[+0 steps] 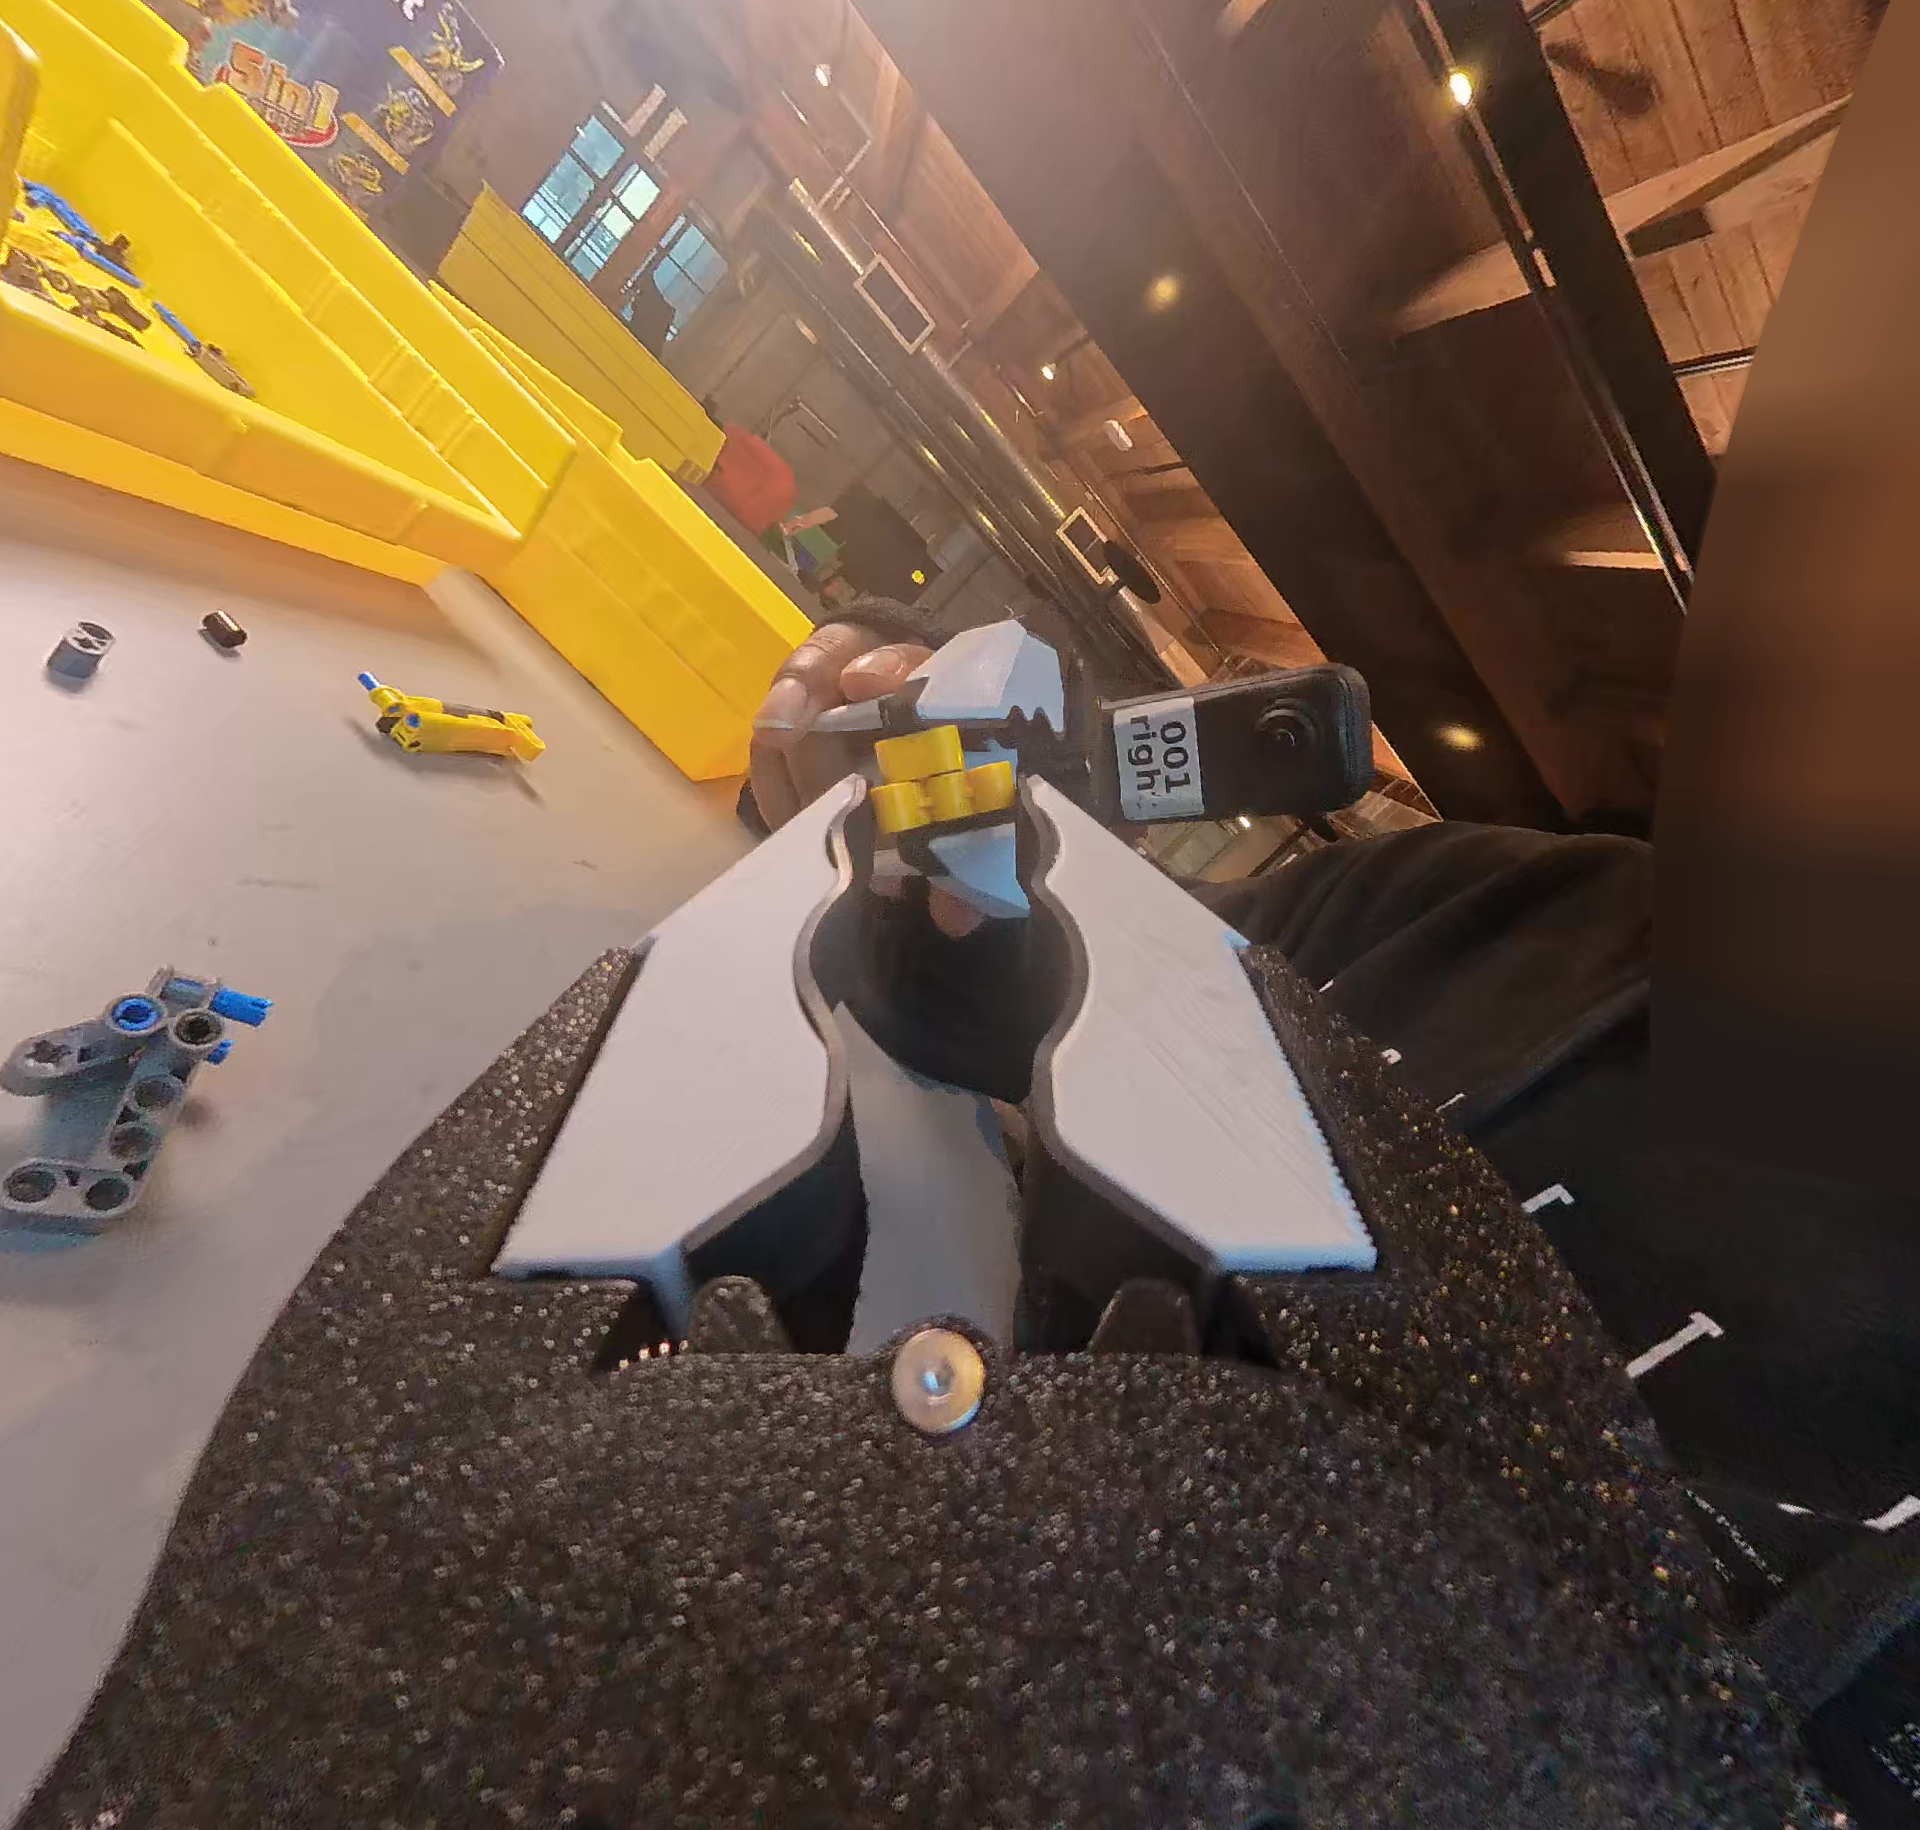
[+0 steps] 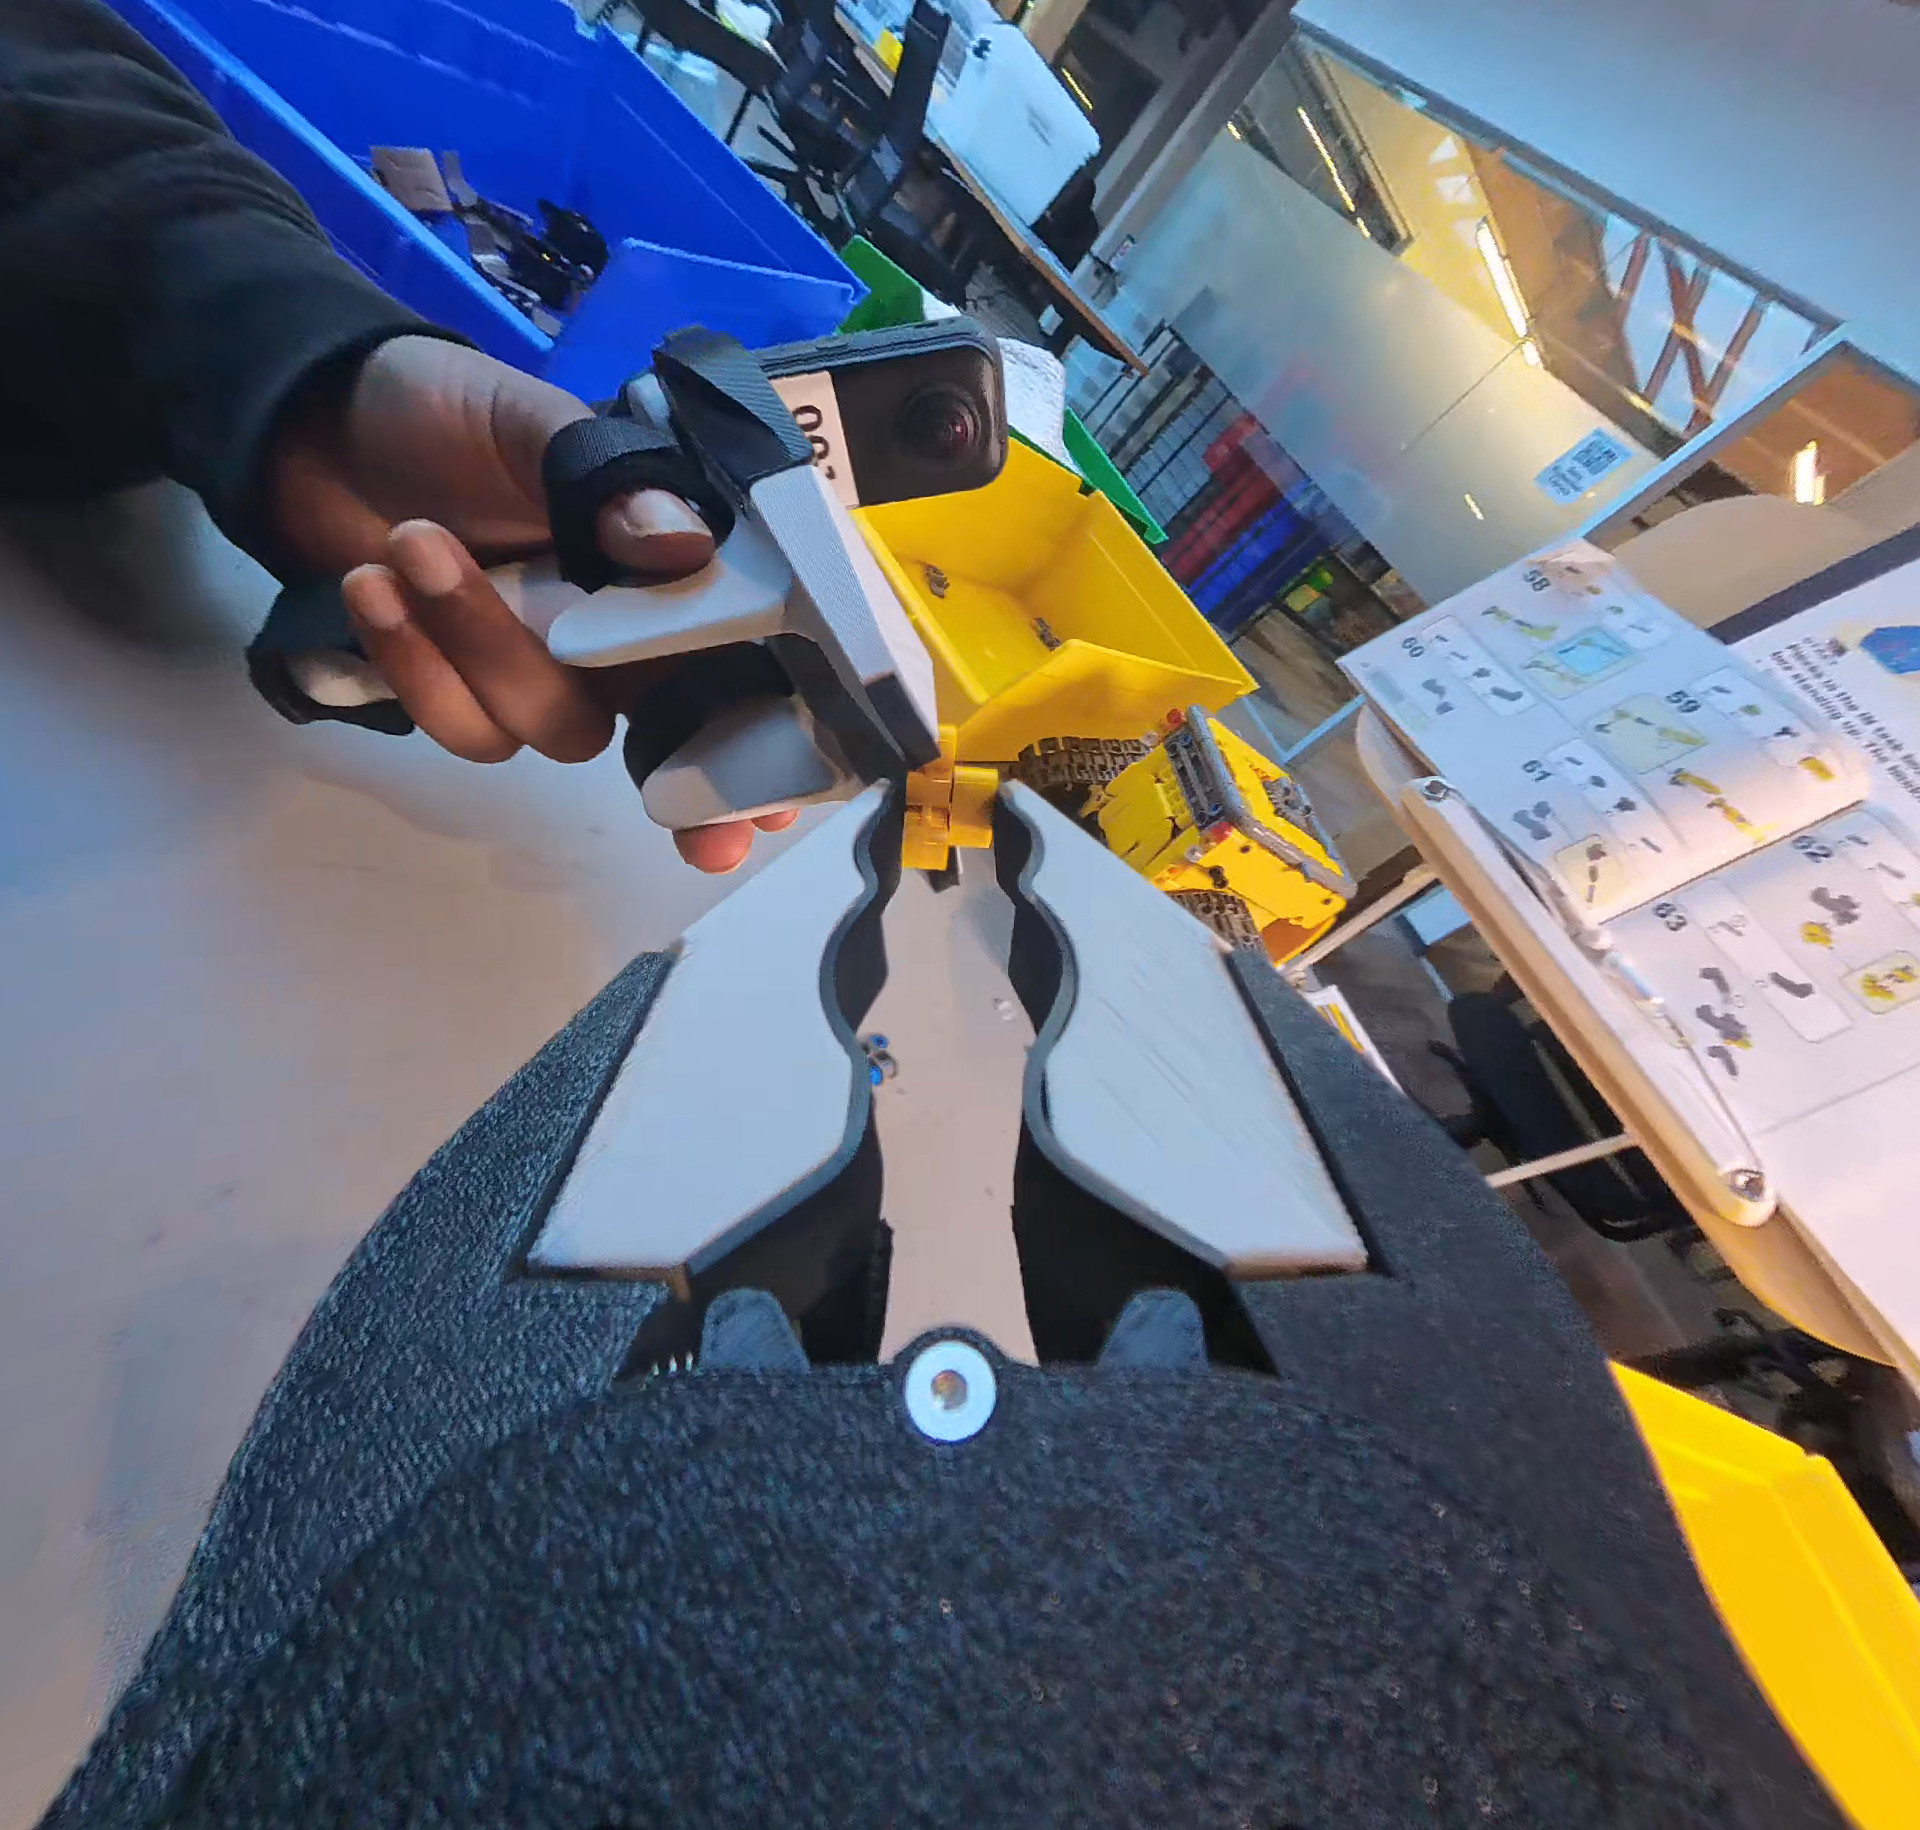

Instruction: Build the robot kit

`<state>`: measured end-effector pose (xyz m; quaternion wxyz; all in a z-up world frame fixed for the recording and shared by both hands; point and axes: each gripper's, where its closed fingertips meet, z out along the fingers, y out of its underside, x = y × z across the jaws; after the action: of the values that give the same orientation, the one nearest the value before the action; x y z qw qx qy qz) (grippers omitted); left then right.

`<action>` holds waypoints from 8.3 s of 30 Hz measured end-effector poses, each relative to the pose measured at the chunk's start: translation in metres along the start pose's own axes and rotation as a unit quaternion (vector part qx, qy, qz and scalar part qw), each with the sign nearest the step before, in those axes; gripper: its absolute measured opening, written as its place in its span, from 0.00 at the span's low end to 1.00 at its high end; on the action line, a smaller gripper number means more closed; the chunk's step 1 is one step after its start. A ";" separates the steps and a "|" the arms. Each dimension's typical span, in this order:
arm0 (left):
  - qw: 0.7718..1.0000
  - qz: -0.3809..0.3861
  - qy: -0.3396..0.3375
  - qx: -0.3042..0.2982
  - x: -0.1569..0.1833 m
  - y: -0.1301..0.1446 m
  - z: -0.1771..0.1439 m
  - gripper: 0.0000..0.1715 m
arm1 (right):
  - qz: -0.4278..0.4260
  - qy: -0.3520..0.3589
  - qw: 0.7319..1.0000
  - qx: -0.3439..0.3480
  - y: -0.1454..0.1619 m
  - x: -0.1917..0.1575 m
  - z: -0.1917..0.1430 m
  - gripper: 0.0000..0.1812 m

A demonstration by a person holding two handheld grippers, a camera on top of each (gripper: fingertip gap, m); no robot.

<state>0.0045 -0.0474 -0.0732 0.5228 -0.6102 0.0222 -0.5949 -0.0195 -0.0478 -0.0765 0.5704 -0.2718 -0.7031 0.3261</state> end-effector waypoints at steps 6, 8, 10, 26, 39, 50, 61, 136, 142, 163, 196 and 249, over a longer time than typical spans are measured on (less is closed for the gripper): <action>1.000 -0.013 0.013 0.006 0.002 -0.001 0.000 0.15 | 0.031 0.001 1.000 0.008 -0.002 -0.001 -0.001 0.09; 1.000 -0.017 0.019 0.001 0.003 0.002 0.001 0.14 | 0.030 -0.004 0.999 0.017 -0.003 -0.003 -0.002 0.08; 0.999 -0.019 0.028 -0.003 0.006 0.004 0.002 0.15 | 0.011 -0.001 1.000 0.020 -0.005 -0.005 -0.004 0.08; 0.996 -0.020 0.088 0.001 0.027 -0.005 0.001 0.07 | 0.177 -0.062 0.964 0.187 -0.027 0.005 -0.021 0.09; 0.872 0.384 -0.303 -0.030 -0.035 -0.036 -0.030 0.04 | 0.305 -0.036 0.952 0.024 0.020 0.016 0.002 0.15; 0.777 0.545 -0.307 -0.070 -0.019 -0.019 -0.008 0.04 | 0.349 -0.099 0.930 0.054 0.015 0.012 -0.002 0.04; 0.880 0.426 -0.127 -0.168 -0.009 0.034 0.001 0.16 | 0.195 -0.248 0.946 0.073 0.015 -0.032 -0.033 0.04; 0.810 0.409 -0.308 -0.287 -0.094 0.027 -0.058 0.25 | 0.166 -0.324 0.912 -0.187 0.111 -0.080 -0.039 0.04; 0.805 0.387 -0.320 -0.317 -0.106 0.038 -0.064 0.20 | 0.143 -0.328 0.911 -0.207 0.114 -0.085 -0.038 0.04; 0.830 0.378 -0.346 -0.219 -0.102 0.002 -0.066 0.26 | 0.318 -0.101 0.943 0.005 0.079 0.031 -0.026 0.21; 0.519 0.735 -0.294 -0.323 -0.083 0.041 -0.008 0.08 | 0.384 -0.235 0.890 -0.078 0.085 -0.025 -0.023 0.26; 0.902 0.350 -0.149 -0.203 -0.042 0.035 -0.011 0.04 | 0.255 -0.186 0.948 0.044 0.045 -0.014 -0.026 0.15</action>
<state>0.0050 -0.0426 -0.1285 0.5594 -0.7377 0.2763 -0.2580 0.0096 -0.0258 -0.1164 0.3386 -0.3512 -0.6890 0.5360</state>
